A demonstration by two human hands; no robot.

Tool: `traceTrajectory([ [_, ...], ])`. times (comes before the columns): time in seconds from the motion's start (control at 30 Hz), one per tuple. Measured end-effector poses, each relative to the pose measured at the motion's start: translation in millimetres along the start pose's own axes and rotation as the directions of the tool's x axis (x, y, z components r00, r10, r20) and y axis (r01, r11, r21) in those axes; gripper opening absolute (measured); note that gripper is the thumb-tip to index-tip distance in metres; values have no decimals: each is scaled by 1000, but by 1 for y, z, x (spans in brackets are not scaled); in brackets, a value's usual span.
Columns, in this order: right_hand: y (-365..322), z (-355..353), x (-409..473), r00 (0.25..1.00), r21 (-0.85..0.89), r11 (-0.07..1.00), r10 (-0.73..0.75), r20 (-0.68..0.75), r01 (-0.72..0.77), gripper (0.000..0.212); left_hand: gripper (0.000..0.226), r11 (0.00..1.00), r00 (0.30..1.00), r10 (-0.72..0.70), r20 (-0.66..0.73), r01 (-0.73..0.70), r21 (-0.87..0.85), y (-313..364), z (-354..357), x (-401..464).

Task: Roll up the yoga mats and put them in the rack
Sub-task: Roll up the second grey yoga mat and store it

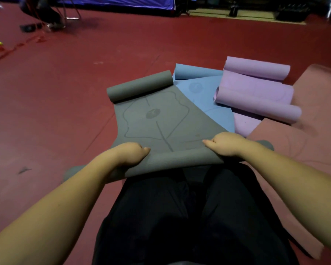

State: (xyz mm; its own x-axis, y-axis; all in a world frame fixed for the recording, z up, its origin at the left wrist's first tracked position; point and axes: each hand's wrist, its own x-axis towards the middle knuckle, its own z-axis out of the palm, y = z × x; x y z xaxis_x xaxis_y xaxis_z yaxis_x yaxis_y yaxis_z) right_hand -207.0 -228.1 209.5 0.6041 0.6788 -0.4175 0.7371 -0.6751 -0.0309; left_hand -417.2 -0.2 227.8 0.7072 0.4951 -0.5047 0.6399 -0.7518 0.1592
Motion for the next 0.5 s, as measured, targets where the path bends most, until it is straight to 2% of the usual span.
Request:
traceTrajectory([
  [0.13,-10,1,2,987,19,999,45,157,-49,65,52,1000,997,14,71,-15,9,-5,18,0],
  [0.2,-13,-1,7,973,56,997,45,225,-59,64,43,1000,1000,12,23,-12,20,-10,29,4],
  [0.27,-14,-2,12,962,94,994,36,270,-64,62,34,1000,984,8,-181,-11,-16,-13,37,4],
  [0.3,-13,-2,16,958,106,992,34,285,-66,62,33,995,957,-21,-290,-9,-102,-12,39,-1],
  [0.33,-12,-2,20,952,116,991,29,304,-67,61,41,994,928,-25,-372,-18,-111,-9,41,-6],
  [0.4,-12,-2,27,941,128,990,12,338,-59,60,54,999,853,43,-519,-54,-6,-3,53,-17],
  [0.47,-12,-3,32,929,111,992,12,370,-57,61,48,992,778,118,-617,-70,102,-4,71,-25],
  [0.5,-12,-1,35,925,101,993,18,379,-61,62,46,988,781,144,-608,-80,131,-5,77,-28],
])
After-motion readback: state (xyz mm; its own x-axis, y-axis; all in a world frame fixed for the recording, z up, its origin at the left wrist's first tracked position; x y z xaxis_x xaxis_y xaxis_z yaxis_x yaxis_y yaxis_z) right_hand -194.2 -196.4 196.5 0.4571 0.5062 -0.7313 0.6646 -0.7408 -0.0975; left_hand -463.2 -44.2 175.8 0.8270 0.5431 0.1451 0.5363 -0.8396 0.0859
